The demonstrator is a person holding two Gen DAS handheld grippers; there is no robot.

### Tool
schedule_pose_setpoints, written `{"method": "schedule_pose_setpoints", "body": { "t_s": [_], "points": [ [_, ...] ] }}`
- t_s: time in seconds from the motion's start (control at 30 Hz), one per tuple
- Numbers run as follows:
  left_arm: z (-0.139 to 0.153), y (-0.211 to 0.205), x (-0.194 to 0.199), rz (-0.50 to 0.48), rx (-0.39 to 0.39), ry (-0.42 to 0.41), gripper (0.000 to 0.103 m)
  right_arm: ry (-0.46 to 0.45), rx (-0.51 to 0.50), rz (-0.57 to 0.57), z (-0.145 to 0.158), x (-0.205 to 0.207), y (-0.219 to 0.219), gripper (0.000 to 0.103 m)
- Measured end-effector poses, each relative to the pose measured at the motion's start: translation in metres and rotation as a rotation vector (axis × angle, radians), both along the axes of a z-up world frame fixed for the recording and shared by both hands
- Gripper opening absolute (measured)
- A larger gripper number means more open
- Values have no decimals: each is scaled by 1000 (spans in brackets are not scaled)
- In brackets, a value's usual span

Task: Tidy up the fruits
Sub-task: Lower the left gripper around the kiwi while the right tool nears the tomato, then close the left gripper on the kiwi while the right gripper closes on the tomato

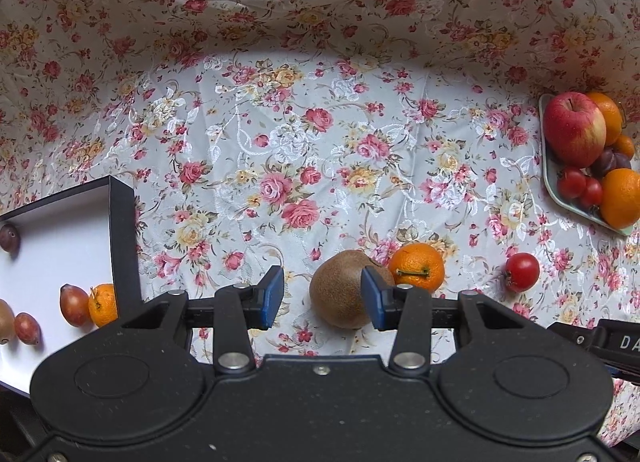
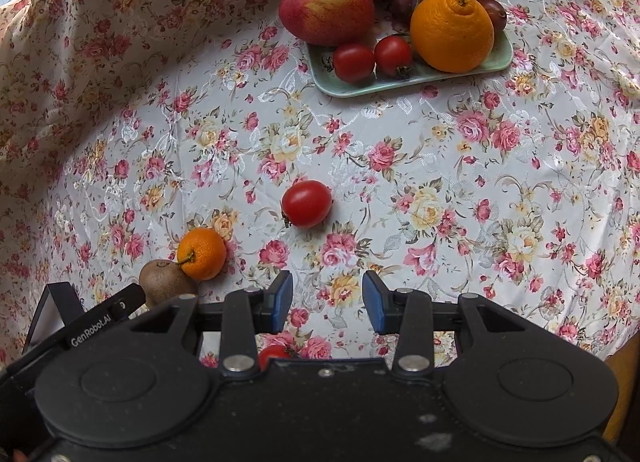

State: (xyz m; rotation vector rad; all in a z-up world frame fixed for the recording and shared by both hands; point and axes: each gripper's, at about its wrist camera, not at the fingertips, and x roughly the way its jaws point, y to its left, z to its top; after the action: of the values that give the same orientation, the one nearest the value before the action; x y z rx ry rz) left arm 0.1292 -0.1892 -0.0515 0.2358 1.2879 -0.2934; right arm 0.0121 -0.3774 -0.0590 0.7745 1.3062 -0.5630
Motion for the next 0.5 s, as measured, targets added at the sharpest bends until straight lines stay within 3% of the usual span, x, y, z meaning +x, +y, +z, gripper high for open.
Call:
{"method": "schedule_pose_setpoints", "body": {
  "t_s": [0.3,0.5],
  "points": [
    [-6,-11,-2,-53,-23,28,52,4,20,-5,-4,4,-2,42],
    [-12,-10,4,-34,-29,57,52,11,23,7,-8,10,0,42]
  ]
}}
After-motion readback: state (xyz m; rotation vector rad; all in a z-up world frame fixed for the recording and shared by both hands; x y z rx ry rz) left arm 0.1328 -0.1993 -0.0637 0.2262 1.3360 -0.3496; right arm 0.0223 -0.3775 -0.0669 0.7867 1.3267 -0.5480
